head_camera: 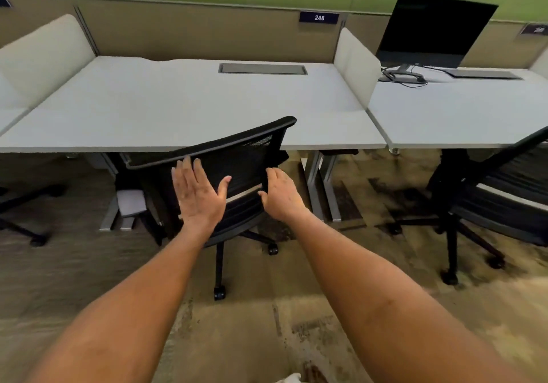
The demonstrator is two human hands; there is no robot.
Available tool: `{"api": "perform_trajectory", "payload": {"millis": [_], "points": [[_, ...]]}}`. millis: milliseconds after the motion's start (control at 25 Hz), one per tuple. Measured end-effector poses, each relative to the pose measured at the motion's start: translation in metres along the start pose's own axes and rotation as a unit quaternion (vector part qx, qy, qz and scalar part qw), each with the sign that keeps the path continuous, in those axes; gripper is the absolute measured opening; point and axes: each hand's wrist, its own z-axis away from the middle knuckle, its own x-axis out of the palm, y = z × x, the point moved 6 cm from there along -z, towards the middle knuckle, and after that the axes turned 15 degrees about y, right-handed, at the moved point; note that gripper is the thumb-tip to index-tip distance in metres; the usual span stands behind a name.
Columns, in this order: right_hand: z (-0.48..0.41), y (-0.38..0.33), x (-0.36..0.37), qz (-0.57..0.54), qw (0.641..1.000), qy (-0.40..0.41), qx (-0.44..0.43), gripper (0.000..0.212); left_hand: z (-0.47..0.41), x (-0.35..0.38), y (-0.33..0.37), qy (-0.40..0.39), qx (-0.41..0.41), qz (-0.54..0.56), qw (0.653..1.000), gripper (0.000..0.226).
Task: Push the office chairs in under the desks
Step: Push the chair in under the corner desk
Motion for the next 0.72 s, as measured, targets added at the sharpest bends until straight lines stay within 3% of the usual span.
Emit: {"api": "perform_trajectory", "payload": {"millis": [400, 720], "points": [[0.130, 0.078, -0.021, 0.090, 0.986, -0.079, 0.120, 0.053, 0.141, 0.045, 0.078, -0.200, 0.081, 0.123, 0.969, 0.050], [0.258, 0.183, -0.086, 0.123, 0.956, -0.077, 0.254, 0.057, 0.261, 0.049, 0.173, -0.309, 0.184, 0.146, 0.922, 0.040]]}}
